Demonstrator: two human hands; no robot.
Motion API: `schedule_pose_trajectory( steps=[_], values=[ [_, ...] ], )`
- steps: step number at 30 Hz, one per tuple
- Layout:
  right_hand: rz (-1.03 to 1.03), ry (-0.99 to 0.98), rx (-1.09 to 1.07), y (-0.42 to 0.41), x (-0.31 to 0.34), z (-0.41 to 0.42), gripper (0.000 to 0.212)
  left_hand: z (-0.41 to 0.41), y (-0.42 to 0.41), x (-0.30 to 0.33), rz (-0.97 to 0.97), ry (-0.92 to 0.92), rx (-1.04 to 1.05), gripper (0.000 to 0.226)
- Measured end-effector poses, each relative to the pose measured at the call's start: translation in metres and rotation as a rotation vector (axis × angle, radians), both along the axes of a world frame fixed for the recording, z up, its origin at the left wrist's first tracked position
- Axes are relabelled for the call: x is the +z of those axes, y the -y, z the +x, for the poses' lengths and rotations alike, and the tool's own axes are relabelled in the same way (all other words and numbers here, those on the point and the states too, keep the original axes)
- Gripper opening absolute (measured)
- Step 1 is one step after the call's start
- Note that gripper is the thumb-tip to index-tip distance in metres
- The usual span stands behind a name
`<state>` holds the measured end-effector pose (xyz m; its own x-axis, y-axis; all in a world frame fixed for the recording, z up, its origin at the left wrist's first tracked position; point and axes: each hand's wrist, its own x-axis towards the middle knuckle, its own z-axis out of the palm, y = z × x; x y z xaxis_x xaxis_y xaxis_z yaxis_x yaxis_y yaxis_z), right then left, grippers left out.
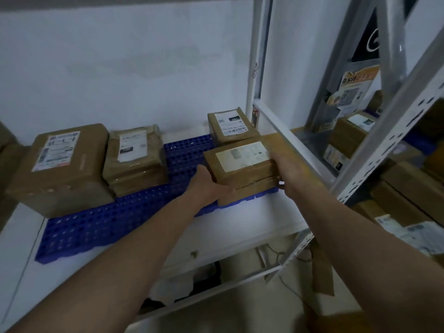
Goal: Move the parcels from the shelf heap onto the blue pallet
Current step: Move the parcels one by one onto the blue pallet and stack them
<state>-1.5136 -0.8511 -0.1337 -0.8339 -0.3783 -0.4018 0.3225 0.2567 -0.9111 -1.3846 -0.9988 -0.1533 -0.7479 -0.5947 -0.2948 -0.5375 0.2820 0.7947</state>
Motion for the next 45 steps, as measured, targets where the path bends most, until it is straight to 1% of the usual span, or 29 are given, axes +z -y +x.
schedule_pose_trajectory(
  steps=[4, 6, 8, 9, 11, 13, 20, 24, 31, 35, 37, 39, 41, 42, 44, 45],
  values=[
    [-0.044, 0.019, 0.043, -0.005, -0.007, -0.016, 0.014, -0.005, 0.002, -0.011, 0.045, 0.046, 0.017, 0.105],
    [-0.057, 0.042, 0.078, -0.006, -0.012, -0.022, 0.015, -0.007, 0.000, -0.015, 0.081, 0.030, -0.007, 0.109],
    [-0.051, 0.084, 0.129, -0.006, -0.020, -0.026, 0.020, -0.011, -0.005, -0.019, 0.107, -0.003, 0.004, 0.106],
    [-0.048, 0.094, 0.144, -0.006, -0.023, -0.028, 0.022, -0.013, -0.006, -0.021, 0.076, -0.008, 0.015, 0.103],
    [-0.055, 0.107, 0.155, -0.006, -0.027, -0.033, 0.020, -0.017, -0.007, -0.023, -0.002, 0.008, 0.030, 0.100],
    [-0.059, 0.102, 0.165, -0.006, -0.029, -0.037, 0.019, -0.021, -0.009, -0.024, -0.022, 0.021, 0.040, 0.097],
    [-0.036, 0.081, 0.206, -0.007, -0.032, -0.043, 0.022, -0.025, -0.009, -0.028, -0.035, 0.047, 0.044, 0.092],
    [-0.011, 0.069, 0.233, -0.004, -0.028, -0.047, 0.023, -0.026, -0.010, -0.027, -0.032, 0.020, 0.048, 0.088],
    [0.010, 0.067, 0.257, -0.004, -0.028, -0.050, 0.025, -0.026, -0.012, -0.027, -0.061, 0.039, 0.033, 0.085],
    [0.038, 0.059, 0.283, -0.005, -0.023, -0.049, 0.026, -0.026, -0.012, -0.025, -0.080, 0.051, 0.018, 0.086],
    [0.071, 0.038, 0.287, -0.007, -0.020, -0.047, 0.030, -0.024, -0.012, -0.023, -0.093, 0.062, -0.003, 0.089],
    [0.121, -0.070, 0.284, -0.008, -0.014, -0.045, 0.041, -0.017, -0.010, -0.017, -0.097, 0.104, -0.042, 0.094],
    [0.232, -0.348, 0.262, -0.003, -0.004, -0.043, 0.058, -0.005, -0.003, -0.006, -0.165, 0.173, -0.094, 0.089],
    [0.303, -0.519, 0.288, 0.003, 0.005, -0.039, 0.060, 0.003, 0.002, 0.001, -0.252, 0.229, -0.124, 0.083],
    [0.427, -0.825, 0.434, 0.024, 0.024, -0.026, 0.066, 0.021, 0.014, 0.018, -0.441, 0.332, -0.163, 0.069],
    [0.474, -0.920, 0.539, 0.037, 0.032, -0.016, 0.071, 0.032, 0.020, 0.027, -0.508, 0.365, -0.166, 0.060]
  ],
)
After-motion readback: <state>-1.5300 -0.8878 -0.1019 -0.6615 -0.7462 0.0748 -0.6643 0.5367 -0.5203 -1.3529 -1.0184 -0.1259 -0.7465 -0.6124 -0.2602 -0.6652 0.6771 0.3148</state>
